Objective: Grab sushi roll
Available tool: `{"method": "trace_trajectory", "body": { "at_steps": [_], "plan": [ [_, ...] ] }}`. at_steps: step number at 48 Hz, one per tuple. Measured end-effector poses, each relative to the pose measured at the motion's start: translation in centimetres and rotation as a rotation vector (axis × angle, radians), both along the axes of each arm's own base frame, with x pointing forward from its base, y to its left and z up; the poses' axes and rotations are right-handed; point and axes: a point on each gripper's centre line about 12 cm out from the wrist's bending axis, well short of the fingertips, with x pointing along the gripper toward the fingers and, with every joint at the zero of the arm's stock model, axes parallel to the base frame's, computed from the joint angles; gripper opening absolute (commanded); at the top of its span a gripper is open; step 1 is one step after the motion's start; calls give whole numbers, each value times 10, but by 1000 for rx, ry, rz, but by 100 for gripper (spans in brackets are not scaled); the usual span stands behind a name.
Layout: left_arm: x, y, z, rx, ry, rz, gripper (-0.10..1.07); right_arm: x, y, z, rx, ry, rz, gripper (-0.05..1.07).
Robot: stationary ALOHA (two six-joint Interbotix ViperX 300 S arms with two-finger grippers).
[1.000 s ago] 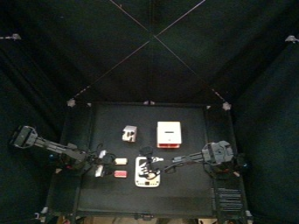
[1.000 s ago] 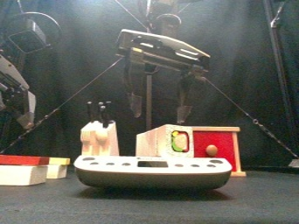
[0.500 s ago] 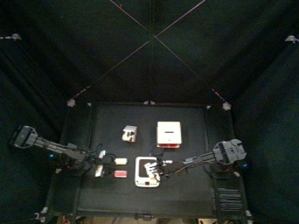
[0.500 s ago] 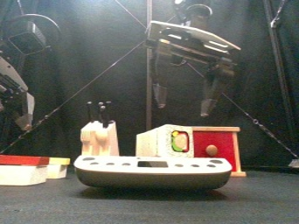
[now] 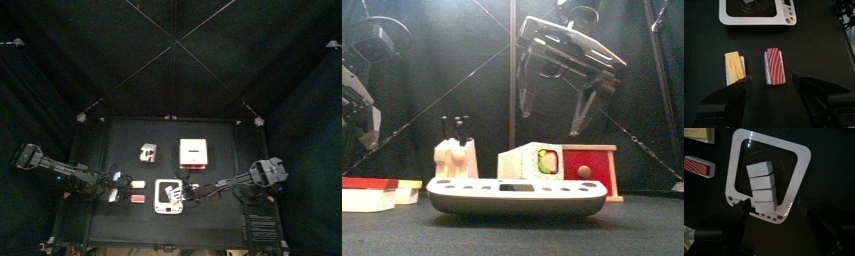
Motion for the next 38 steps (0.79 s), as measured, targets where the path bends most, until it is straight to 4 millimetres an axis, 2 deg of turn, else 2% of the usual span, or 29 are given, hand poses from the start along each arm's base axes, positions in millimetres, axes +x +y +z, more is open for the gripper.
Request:
{"method": "trace_trajectory", "body": {
  "at_steps": [12,38],
  "plan": [
    [0,0,-1,0,1,0,97,13,4,-11,-9,14,14,104],
    [-1,0,-1,0,3,-1,97,20,3,-41,-21,80,9,104]
  ]
}}
